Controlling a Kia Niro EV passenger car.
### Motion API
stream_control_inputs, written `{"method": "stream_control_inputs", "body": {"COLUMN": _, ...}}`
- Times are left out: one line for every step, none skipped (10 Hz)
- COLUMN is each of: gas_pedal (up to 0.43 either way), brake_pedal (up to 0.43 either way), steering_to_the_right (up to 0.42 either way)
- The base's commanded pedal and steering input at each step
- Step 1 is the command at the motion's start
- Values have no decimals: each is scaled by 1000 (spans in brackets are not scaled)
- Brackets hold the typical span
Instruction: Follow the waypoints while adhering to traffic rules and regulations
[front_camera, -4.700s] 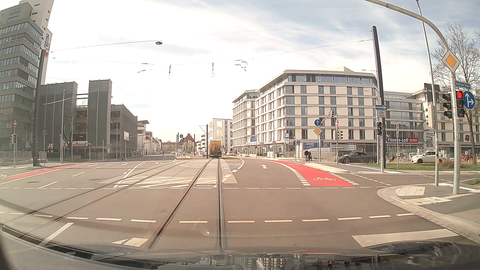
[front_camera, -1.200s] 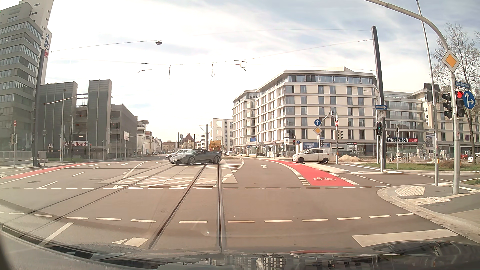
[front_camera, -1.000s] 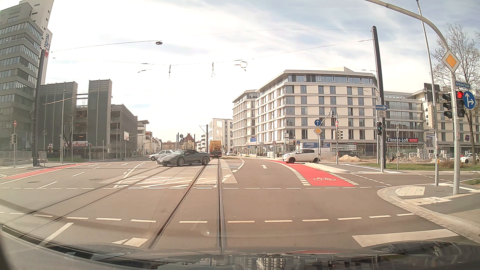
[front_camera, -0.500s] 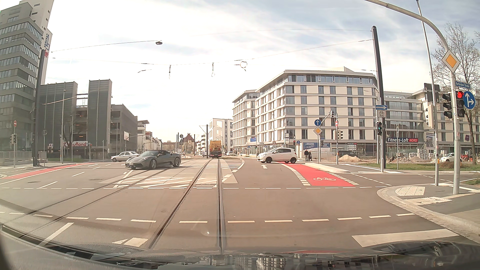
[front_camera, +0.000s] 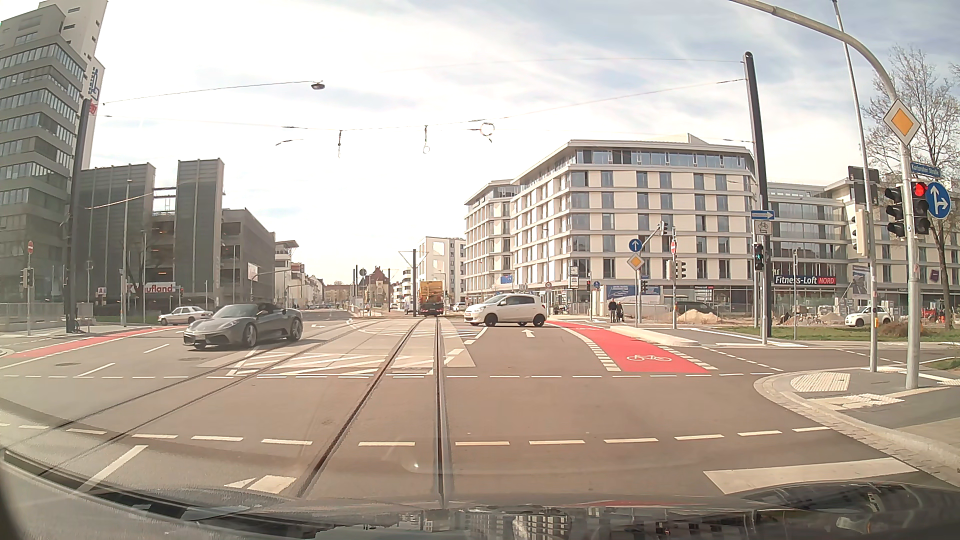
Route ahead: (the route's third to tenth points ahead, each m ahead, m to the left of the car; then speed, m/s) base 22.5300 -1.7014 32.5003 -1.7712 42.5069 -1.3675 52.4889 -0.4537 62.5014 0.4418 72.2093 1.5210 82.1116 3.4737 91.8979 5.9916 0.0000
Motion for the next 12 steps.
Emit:
{"method": "stream_control_inputs", "body": {"gas_pedal": 0, "brake_pedal": 201, "steering_to_the_right": 61}}
{"method": "stream_control_inputs", "body": {"gas_pedal": 0, "brake_pedal": 195, "steering_to_the_right": 61}}
{"method": "stream_control_inputs", "body": {"gas_pedal": 0, "brake_pedal": 201, "steering_to_the_right": 61}}
{"method": "stream_control_inputs", "body": {"gas_pedal": 0, "brake_pedal": 201, "steering_to_the_right": 61}}
{"method": "stream_control_inputs", "body": {"gas_pedal": 0, "brake_pedal": 201, "steering_to_the_right": 61}}
{"method": "stream_control_inputs", "body": {"gas_pedal": 0, "brake_pedal": 201, "steering_to_the_right": 61}}
{"method": "stream_control_inputs", "body": {"gas_pedal": 0, "brake_pedal": 201, "steering_to_the_right": 61}}
{"method": "stream_control_inputs", "body": {"gas_pedal": 0, "brake_pedal": 195, "steering_to_the_right": 61}}
{"method": "stream_control_inputs", "body": {"gas_pedal": 0, "brake_pedal": 201, "steering_to_the_right": 61}}
{"method": "stream_control_inputs", "body": {"gas_pedal": 0, "brake_pedal": 201, "steering_to_the_right": 61}}
{"method": "stream_control_inputs", "body": {"gas_pedal": 0, "brake_pedal": 201, "steering_to_the_right": 61}}
{"method": "stream_control_inputs", "body": {"gas_pedal": 0, "brake_pedal": 195, "steering_to_the_right": 61}}
